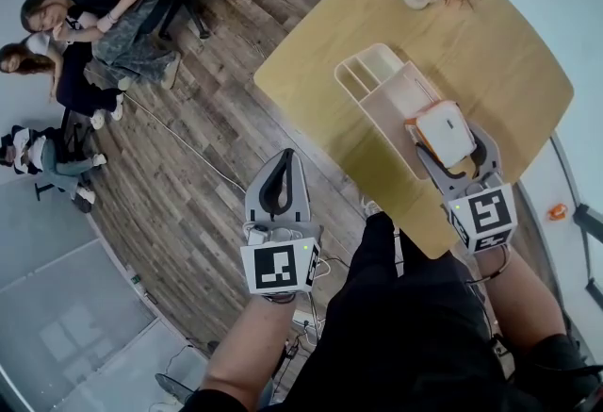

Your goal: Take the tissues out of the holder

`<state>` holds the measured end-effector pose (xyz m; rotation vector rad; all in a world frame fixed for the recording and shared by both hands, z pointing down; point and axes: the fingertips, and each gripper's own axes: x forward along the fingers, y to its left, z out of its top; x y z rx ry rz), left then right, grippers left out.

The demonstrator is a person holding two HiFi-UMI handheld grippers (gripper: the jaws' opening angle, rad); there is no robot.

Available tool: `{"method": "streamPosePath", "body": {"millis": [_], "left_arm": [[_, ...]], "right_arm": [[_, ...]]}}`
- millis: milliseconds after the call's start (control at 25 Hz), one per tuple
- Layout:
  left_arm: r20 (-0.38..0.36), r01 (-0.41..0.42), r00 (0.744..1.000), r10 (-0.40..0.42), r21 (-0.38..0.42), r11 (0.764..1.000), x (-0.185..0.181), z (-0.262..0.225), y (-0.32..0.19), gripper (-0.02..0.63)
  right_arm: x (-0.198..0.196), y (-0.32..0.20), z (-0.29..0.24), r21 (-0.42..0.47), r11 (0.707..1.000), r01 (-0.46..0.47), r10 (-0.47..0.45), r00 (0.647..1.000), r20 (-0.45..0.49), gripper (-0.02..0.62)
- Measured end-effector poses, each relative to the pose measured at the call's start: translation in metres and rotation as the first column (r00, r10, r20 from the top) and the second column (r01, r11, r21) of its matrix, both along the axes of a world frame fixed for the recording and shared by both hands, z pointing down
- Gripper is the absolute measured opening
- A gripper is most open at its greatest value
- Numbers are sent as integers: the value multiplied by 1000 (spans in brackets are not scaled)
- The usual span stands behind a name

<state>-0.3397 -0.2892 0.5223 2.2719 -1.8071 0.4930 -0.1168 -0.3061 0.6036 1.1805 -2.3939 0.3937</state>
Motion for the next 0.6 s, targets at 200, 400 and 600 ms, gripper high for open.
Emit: {"method": "streamPosePath", "body": {"millis": [200,400,600], "left_arm": [[-5,3,1000,-3,22,1000,0,-9,-3,5],[-5,6,1000,-6,34,999,-1,-17,-7,5],[-2,14,1000,-14,57,998,-2,-29,-7,5]], "right_arm": [[0,2,-1,0,1000,24,-24,999,-29,305],[2,2,-5,-16,1000,20,-21,1000,-13,302],[2,2,-18,-10,999,40,-40,999,-7,293]]}}
